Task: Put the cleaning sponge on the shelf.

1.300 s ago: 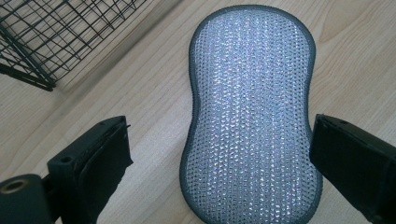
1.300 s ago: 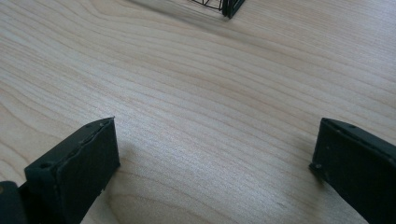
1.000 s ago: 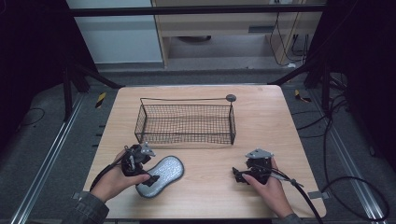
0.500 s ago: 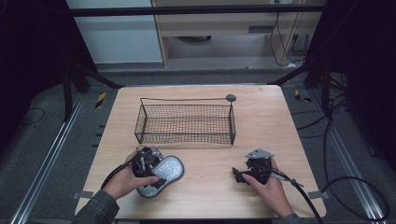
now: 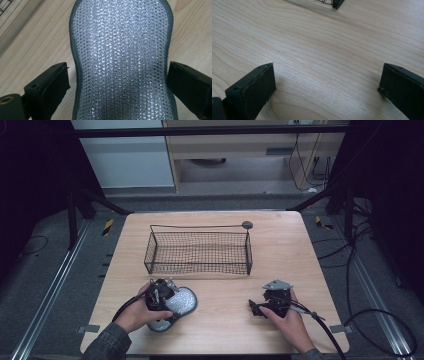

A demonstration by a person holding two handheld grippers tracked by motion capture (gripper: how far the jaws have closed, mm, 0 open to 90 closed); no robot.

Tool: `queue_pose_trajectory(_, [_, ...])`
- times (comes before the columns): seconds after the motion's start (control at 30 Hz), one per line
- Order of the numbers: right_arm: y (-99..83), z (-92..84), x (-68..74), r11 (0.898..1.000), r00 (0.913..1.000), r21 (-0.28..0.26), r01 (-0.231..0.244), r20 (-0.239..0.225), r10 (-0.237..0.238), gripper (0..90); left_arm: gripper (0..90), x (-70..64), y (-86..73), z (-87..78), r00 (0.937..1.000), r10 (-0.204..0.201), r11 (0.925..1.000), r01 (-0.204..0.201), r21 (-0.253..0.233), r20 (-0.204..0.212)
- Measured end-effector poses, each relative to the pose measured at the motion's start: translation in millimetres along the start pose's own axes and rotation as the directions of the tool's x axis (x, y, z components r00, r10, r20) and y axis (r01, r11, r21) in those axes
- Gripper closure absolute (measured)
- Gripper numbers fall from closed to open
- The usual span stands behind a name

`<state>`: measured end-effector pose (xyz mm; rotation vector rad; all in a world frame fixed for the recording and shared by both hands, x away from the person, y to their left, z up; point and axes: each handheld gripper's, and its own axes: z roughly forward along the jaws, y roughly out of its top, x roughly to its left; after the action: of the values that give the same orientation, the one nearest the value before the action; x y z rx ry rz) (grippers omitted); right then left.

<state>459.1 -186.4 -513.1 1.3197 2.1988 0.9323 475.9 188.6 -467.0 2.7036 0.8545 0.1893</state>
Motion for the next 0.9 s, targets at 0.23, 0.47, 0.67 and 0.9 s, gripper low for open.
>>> queue_pose_trajectory(0.23, [-0.1,-0.2,0.3,1.000,1.0000,0.001,0.004,-0.003,-0.004,0.7,2.7,0.5,-0.7,4.5,0.9999,-0.012,0.9999,0.012,-0.004,0.011])
queue_pose_trajectory(0.47, [-0.1,-0.4,0.9,1.000,1.0000,0.002,0.004,-0.007,-0.004,0.7,1.7,1.3,-0.6,7.2,0.9996,-0.018,0.9998,0.018,-0.005,0.020])
queue_pose_trajectory(0.67, [-0.1,-0.3,1.1,1.000,1.0000,0.002,0.006,-0.007,-0.006,0.7,3.3,0.9,-0.9,8.4,0.9991,-0.022,0.9997,0.023,-0.009,0.037])
queue_pose_trajectory(0.9, [-0.2,-0.4,1.6,1.000,1.0000,0.002,0.005,-0.007,-0.005,0.7,6.5,-0.7,-1.5,6.3,0.9998,-0.014,0.9997,0.014,-0.018,0.011])
